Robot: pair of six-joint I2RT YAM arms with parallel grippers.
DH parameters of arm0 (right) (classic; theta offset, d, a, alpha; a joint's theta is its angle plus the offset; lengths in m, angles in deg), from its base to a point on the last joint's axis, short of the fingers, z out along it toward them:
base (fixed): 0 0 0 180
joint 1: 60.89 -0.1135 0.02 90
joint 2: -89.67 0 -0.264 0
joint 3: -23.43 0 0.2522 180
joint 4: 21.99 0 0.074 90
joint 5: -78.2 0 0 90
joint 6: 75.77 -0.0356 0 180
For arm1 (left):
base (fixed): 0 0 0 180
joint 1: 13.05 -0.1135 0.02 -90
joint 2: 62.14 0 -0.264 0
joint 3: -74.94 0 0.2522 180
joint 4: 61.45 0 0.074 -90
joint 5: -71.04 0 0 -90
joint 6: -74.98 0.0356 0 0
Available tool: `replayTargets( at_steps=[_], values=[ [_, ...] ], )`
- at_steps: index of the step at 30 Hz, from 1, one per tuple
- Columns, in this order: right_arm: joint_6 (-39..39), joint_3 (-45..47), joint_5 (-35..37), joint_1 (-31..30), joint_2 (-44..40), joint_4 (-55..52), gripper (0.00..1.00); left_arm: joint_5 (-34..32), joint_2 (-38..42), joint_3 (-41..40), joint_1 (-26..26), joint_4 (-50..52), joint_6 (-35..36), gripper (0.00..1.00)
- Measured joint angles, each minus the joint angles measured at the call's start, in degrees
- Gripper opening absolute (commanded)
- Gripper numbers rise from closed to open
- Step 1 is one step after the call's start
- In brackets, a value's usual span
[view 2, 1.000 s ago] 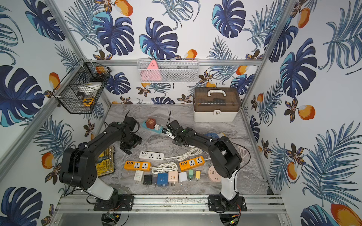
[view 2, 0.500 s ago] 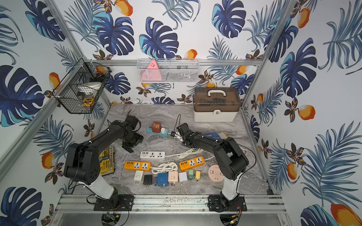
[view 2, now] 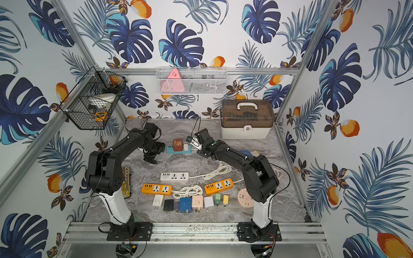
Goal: Pull the plug off the socket
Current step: Move the socket to the center of the board.
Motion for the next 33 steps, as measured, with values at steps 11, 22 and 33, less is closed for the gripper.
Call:
replayTargets(
  at_steps=[11,22,33],
  values=[
    [-12.0,-3.3,-8.9,-2.4,-1.2,-1.8,0.64,3.3,-10.1,8.2,-0.5,-2.3,-13.6,0.99],
    [-19.4,5.5,-12.4,-3.1,-8.4,-1.1,0.79,3.8,-17.4,19.1,-0.2,-1.6,-19.2,0.98],
    [-20.8,5.4,-14.4,-3.2,-10.3,-1.4,0.79,8.2,-23.8,24.0,0.7,3.4,-19.3,0.81]
  ],
)
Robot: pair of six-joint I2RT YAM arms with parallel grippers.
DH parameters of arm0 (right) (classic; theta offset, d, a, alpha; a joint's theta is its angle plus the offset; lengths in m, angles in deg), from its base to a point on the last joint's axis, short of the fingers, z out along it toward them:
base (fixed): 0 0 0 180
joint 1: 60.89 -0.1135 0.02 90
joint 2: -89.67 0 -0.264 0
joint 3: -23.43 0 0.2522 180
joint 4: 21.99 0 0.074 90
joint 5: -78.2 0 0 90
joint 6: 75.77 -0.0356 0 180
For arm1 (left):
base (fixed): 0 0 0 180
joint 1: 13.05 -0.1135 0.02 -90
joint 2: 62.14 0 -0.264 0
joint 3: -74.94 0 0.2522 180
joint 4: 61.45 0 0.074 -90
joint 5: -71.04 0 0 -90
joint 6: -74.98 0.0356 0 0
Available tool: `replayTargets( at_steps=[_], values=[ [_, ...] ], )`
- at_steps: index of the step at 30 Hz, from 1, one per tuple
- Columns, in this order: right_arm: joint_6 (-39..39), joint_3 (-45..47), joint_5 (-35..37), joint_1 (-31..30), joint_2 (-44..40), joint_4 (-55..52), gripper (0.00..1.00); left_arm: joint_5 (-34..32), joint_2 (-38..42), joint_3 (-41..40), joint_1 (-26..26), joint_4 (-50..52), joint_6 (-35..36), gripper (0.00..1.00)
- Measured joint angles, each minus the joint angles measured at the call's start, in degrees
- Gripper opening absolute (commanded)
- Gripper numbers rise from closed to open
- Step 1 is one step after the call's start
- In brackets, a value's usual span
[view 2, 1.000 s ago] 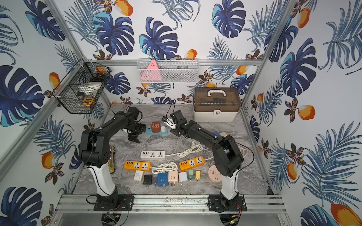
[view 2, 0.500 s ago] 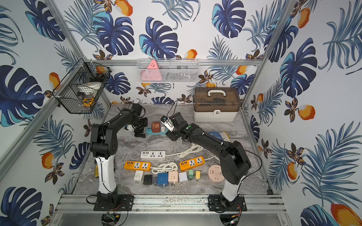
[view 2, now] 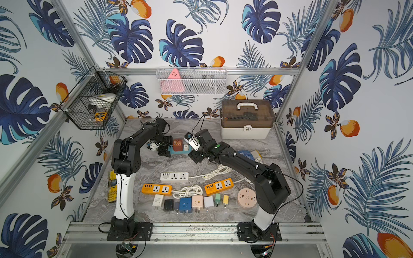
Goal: Pull the plug off the socket
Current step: Move the socket to the center of the board.
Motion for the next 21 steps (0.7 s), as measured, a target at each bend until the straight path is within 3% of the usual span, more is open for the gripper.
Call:
replayTargets(
  at_steps=[13,21],
  values=[
    [0.1,0.9,-1.1,0.0,-0.7,0.0,0.77,2.1,2.7,-5.2,-0.3,-1.6,-1.2,0.33],
    [0.7,1.2,-4.2,-0.1,1.0,2.6,0.74,-1.5,7.9,-12.9,-2.1,-2.8,2.2,0.23]
  ],
)
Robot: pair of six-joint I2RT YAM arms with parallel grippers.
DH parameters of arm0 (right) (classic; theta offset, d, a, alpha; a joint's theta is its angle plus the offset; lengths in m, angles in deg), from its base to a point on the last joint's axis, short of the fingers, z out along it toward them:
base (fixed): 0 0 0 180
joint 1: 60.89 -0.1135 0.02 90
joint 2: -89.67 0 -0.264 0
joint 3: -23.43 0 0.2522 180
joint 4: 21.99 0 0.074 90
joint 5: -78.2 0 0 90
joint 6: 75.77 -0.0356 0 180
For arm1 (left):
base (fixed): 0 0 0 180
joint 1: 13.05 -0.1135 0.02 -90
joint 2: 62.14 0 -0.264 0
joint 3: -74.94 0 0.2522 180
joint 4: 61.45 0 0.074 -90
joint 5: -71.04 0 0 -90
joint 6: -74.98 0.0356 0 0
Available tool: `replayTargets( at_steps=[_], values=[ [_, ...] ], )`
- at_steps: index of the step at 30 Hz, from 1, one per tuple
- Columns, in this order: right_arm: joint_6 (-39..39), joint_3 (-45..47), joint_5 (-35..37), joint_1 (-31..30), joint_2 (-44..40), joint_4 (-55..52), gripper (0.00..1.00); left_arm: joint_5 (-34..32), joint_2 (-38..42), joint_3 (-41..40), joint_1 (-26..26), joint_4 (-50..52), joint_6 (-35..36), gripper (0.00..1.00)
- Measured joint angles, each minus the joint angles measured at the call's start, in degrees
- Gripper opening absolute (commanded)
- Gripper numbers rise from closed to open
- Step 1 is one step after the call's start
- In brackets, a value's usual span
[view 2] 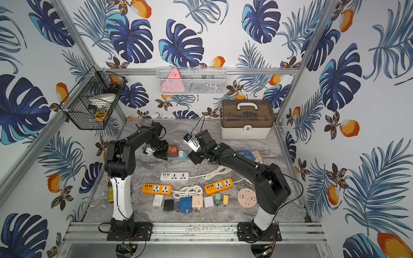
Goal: Pull the plug off the socket
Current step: Move the socket to the center of the board, then remove the plug from the socket.
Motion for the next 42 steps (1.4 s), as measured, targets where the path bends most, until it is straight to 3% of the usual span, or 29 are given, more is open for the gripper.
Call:
replayTargets(
  at_steps=[5,11,21,35,38,42],
  values=[
    [0.4,-1.2,-2.2,-1.3,3.5,0.2,0.69,-1.6,3.2,-4.7,-1.2,-0.8,2.9,0.23],
    [2.1,-4.0,-2.4,-7.5,9.0,1.1,0.63,-3.1,6.1,-8.2,-2.8,-0.9,6.9,0.22],
    [2.6,-9.2,-2.0,-9.7,16.2,3.2,0.64,-2.8,11.1,-16.4,-6.8,-1.6,11.8,0.22],
    [3.4,-18.3,-2.4,-12.4,27.0,4.5,0.63,0.4,12.1,-19.8,-10.0,-3.1,16.1,0.21],
    [3.4,-20.7,-2.4,-12.4,28.6,4.2,0.57,0.9,12.2,-20.1,-10.3,-3.4,16.4,0.21],
    [3.7,-23.0,-1.9,-12.5,30.6,4.0,0.42,1.5,12.2,-20.0,-10.6,-3.3,17.0,0.21]
  ],
)
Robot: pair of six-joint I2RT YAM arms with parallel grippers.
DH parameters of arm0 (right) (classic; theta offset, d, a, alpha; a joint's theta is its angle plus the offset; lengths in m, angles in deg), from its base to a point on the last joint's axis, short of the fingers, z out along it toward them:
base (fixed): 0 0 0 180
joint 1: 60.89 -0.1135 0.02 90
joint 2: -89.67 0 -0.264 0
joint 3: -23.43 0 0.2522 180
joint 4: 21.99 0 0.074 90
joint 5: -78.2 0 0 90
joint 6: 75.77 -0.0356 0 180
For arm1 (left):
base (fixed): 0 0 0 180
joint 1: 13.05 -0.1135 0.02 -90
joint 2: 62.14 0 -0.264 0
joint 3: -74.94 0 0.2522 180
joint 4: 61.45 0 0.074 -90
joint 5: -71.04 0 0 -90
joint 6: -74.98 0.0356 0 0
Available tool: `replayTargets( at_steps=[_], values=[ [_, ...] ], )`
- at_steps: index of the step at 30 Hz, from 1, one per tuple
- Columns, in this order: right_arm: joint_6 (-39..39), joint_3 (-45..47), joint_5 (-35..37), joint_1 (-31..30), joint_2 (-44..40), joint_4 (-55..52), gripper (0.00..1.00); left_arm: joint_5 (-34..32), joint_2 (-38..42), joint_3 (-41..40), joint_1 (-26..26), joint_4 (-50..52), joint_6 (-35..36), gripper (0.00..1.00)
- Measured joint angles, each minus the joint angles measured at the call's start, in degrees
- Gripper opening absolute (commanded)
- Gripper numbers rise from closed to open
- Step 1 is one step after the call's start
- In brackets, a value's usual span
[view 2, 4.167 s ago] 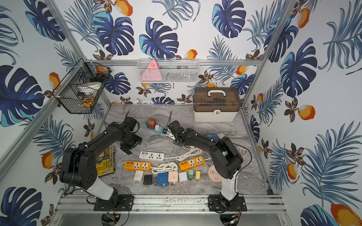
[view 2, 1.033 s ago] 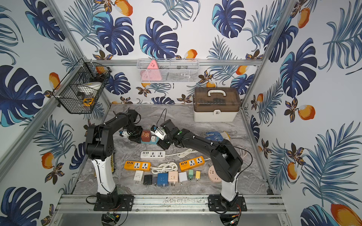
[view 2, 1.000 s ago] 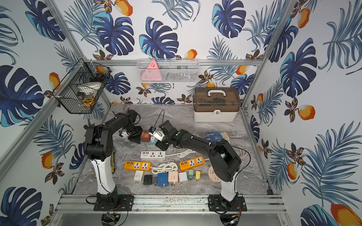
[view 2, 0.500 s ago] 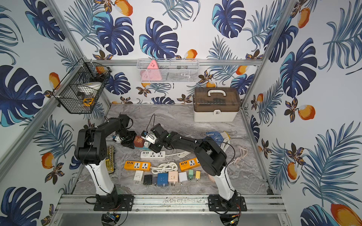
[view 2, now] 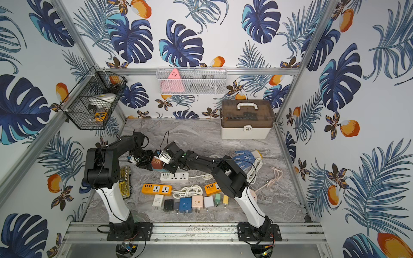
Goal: Pull the plug off the socket
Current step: Remove the plug from the socket.
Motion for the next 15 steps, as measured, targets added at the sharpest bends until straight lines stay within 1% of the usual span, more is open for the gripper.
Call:
replayTargets(
  at_steps=[2,4,6,9,11,15],
  values=[
    [0.2,-0.9,-0.5,-0.1,0.6,-0.9,0.37,0.1,-0.1,0.0,0.0,0.1,0.3,0.21],
    [0.3,-1.7,-0.5,-0.2,1.0,-1.7,0.30,0.3,-0.2,0.1,-0.1,0.2,0.6,0.21],
    [1.2,-2.2,-1.4,-0.2,1.2,-2.5,0.21,0.4,-0.3,0.2,-0.2,0.4,1.1,0.21],
    [1.5,-2.2,-1.9,-0.2,0.9,-3.2,0.10,0.5,-0.5,0.5,-0.3,0.7,2.2,0.21],
    [2.0,-2.2,-2.0,-0.3,0.5,-3.7,0.07,0.9,-0.7,0.6,-0.3,1.0,2.3,0.21],
    [4.0,-2.3,-1.4,-0.2,-2.1,-5.1,0.06,1.3,-0.9,0.6,-0.4,1.2,2.3,0.21]
  ],
)
